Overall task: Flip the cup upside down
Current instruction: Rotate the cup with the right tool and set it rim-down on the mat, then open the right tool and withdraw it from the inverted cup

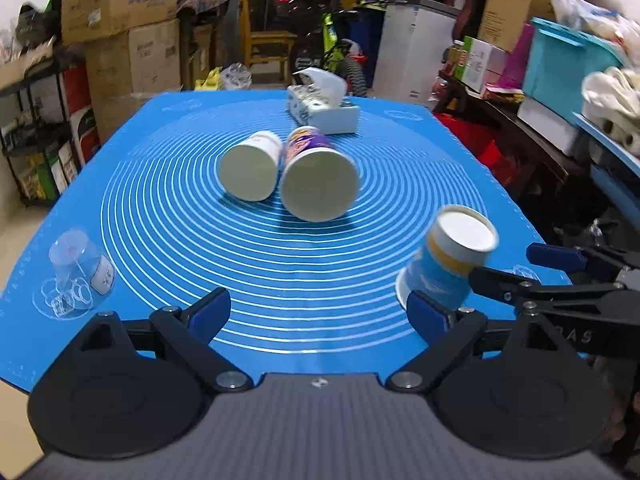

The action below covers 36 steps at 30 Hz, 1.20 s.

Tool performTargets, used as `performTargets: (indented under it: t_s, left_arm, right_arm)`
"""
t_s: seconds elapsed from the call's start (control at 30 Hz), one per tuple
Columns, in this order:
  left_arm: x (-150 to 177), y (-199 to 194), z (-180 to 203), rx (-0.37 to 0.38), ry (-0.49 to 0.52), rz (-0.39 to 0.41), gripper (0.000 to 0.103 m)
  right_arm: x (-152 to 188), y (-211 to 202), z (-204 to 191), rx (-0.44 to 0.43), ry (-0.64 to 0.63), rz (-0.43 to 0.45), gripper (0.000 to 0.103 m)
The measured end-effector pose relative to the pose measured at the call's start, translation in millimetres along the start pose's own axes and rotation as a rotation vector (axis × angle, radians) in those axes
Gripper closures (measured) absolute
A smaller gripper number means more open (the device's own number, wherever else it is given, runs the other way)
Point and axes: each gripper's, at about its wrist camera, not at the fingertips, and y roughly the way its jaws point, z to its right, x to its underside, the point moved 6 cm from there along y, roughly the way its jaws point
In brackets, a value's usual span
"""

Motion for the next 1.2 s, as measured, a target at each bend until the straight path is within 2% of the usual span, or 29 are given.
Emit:
performTargets:
  t_s: [0.27,0.47,1.2]
  left_arm:
    - [17.0,-11.5,25.0,0.047,0.048,0.004,0.009]
    - [27.3,-15.4,37.0,0.025,0.093,0.003,0.009]
    - [40.5,-17.4,45.8,0.034,0.094,-0.024,0.009]
  right_arm:
    - [24.3,-31.5,21.2,0.045,-0.006,-0.022,0.019]
    - [32.4,-46.0,22.8,0.038,-0.01,-0.025,0.019]
    - [42.8,-50.9,21.9,0.029,-0.011,-0.06,0.019]
